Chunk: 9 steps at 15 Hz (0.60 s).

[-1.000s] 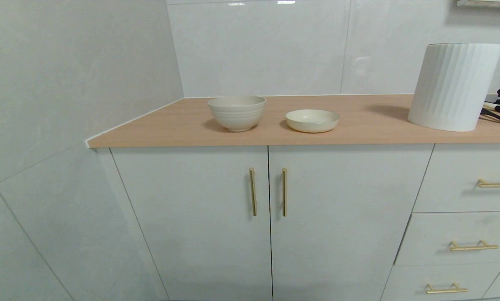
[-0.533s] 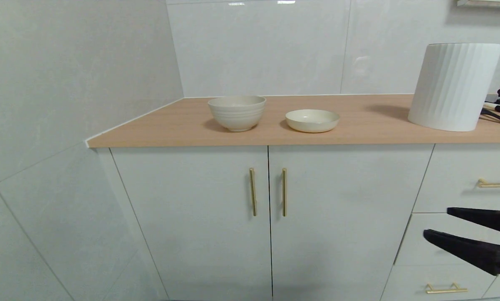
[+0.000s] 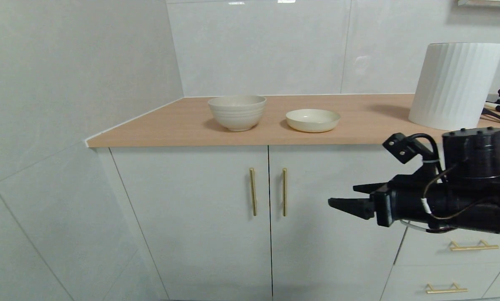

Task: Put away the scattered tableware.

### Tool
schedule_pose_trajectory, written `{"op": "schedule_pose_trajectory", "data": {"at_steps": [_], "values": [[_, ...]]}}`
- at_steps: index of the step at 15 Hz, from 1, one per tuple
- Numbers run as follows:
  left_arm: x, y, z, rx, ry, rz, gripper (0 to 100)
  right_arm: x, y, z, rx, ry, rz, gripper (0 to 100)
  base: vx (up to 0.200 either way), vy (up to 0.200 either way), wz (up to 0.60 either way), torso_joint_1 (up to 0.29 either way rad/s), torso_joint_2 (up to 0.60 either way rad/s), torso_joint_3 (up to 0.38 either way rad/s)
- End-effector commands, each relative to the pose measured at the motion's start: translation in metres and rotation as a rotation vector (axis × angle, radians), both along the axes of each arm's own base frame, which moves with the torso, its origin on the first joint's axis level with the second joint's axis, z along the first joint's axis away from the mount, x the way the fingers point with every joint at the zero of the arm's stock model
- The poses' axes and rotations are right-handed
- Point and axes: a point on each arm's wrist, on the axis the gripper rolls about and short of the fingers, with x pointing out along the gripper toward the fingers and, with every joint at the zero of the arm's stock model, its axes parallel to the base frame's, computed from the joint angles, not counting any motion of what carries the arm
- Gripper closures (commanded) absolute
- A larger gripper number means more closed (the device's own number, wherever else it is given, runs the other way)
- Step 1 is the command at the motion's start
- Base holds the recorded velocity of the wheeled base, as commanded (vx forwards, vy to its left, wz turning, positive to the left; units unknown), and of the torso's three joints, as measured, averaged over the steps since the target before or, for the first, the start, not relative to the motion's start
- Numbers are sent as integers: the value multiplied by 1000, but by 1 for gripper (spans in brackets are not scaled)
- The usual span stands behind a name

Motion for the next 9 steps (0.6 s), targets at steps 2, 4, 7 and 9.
{"op": "schedule_pose_trajectory", "data": {"at_steps": [2,4,7,9], "values": [[0,0,0,0,1,0,0,33,35,-23,11,79,37,0,0,0,0,0,0,0],[0,0,0,0,1,0,0,50,54,-26,45,105,46,0,0,0,0,0,0,0],[0,0,0,0,1,0,0,72,74,-37,68,134,44,0,0,0,0,0,0,0],[0,0,0,0,1,0,0,82,82,-45,76,135,41,0,0,0,0,0,0,0]]}}
